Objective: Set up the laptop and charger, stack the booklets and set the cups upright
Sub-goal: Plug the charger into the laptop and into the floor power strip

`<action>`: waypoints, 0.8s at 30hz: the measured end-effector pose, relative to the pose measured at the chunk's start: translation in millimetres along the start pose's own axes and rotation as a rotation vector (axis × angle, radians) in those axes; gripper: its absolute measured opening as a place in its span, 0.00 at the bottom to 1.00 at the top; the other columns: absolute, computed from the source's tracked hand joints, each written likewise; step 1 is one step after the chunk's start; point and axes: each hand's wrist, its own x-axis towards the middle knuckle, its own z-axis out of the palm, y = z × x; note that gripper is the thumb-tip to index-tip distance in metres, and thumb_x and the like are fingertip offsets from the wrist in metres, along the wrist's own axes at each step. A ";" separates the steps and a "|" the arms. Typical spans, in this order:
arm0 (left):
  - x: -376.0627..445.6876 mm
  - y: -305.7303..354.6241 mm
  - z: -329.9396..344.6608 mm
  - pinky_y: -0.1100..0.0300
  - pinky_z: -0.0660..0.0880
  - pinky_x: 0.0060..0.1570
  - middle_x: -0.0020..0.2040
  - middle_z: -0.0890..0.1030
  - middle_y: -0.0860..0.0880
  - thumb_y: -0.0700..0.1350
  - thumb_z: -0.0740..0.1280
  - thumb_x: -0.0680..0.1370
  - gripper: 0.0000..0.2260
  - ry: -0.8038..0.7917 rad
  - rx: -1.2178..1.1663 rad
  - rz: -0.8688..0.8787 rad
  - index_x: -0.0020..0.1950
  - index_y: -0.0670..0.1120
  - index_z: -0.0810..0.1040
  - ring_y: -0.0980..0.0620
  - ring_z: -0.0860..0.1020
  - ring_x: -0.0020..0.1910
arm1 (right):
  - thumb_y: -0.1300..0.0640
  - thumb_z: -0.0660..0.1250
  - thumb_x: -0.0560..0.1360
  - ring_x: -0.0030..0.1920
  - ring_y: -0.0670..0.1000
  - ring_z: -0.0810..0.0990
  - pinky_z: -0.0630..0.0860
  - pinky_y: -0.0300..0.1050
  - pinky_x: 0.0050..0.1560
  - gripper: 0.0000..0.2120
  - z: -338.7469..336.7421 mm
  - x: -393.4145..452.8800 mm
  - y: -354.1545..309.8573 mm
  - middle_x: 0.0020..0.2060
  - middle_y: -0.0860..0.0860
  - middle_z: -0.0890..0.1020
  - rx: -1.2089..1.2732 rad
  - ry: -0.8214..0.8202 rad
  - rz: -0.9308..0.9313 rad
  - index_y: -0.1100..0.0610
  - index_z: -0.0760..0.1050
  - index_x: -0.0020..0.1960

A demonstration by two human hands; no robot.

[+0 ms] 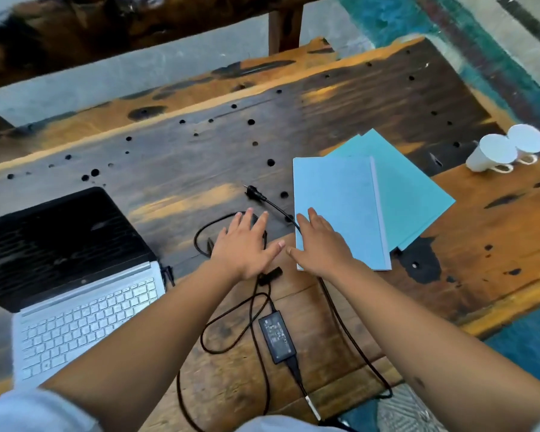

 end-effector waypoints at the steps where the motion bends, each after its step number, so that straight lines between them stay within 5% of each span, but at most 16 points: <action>1: 11.4 -1.5 2.2 0.41 0.53 0.74 0.81 0.49 0.45 0.72 0.47 0.75 0.39 -0.029 -0.073 -0.022 0.80 0.53 0.48 0.43 0.48 0.80 | 0.41 0.62 0.77 0.77 0.59 0.55 0.64 0.58 0.71 0.37 0.4 11.5 0.4 0.79 0.57 0.53 0.009 -0.006 0.002 0.55 0.53 0.79; 6: 67.0 -5.9 16.7 0.45 0.60 0.73 0.78 0.60 0.40 0.63 0.57 0.79 0.35 -0.068 -0.250 -0.125 0.79 0.42 0.56 0.40 0.58 0.77 | 0.48 0.65 0.77 0.57 0.61 0.76 0.75 0.54 0.51 0.19 8.6 59.8 3.1 0.55 0.59 0.78 0.198 -0.005 0.020 0.61 0.70 0.60; 9: 90.7 -3.6 23.1 0.51 0.70 0.61 0.66 0.74 0.36 0.56 0.62 0.80 0.24 -0.035 -0.384 -0.195 0.66 0.39 0.71 0.38 0.71 0.65 | 0.50 0.64 0.78 0.50 0.60 0.77 0.72 0.49 0.41 0.14 16.4 75.3 3.1 0.46 0.57 0.79 0.274 0.002 0.071 0.61 0.70 0.54; 12: 107.6 -1.6 27.5 0.52 0.73 0.53 0.56 0.80 0.36 0.51 0.65 0.79 0.16 0.025 -0.600 -0.314 0.55 0.38 0.76 0.37 0.77 0.57 | 0.53 0.63 0.79 0.50 0.62 0.78 0.76 0.52 0.47 0.13 26.1 86.3 2.0 0.48 0.60 0.81 0.313 0.007 0.083 0.63 0.74 0.55; 15: 116.8 -0.9 30.9 0.51 0.77 0.52 0.50 0.82 0.37 0.48 0.66 0.80 0.12 0.001 -0.898 -0.444 0.50 0.38 0.78 0.40 0.80 0.50 | 0.55 0.61 0.80 0.48 0.63 0.78 0.76 0.53 0.45 0.11 33.7 89.0 1.7 0.44 0.62 0.81 0.338 0.031 0.076 0.63 0.75 0.46; 19: 111.9 5.9 27.2 0.59 0.72 0.33 0.36 0.80 0.45 0.43 0.65 0.81 0.13 0.065 -1.301 -0.596 0.37 0.45 0.71 0.47 0.78 0.37 | 0.56 0.63 0.79 0.43 0.59 0.77 0.74 0.51 0.41 0.10 34.9 74.2 -1.9 0.38 0.57 0.80 0.408 0.041 0.033 0.58 0.73 0.40; 24: 78.9 19.8 14.5 0.66 0.71 0.26 0.36 0.80 0.48 0.41 0.64 0.82 0.12 0.032 -1.441 -0.512 0.38 0.47 0.70 0.55 0.76 0.31 | 0.55 0.61 0.80 0.38 0.54 0.78 0.72 0.47 0.39 0.12 24.1 30.9 -4.6 0.36 0.54 0.82 0.591 0.075 0.044 0.56 0.75 0.39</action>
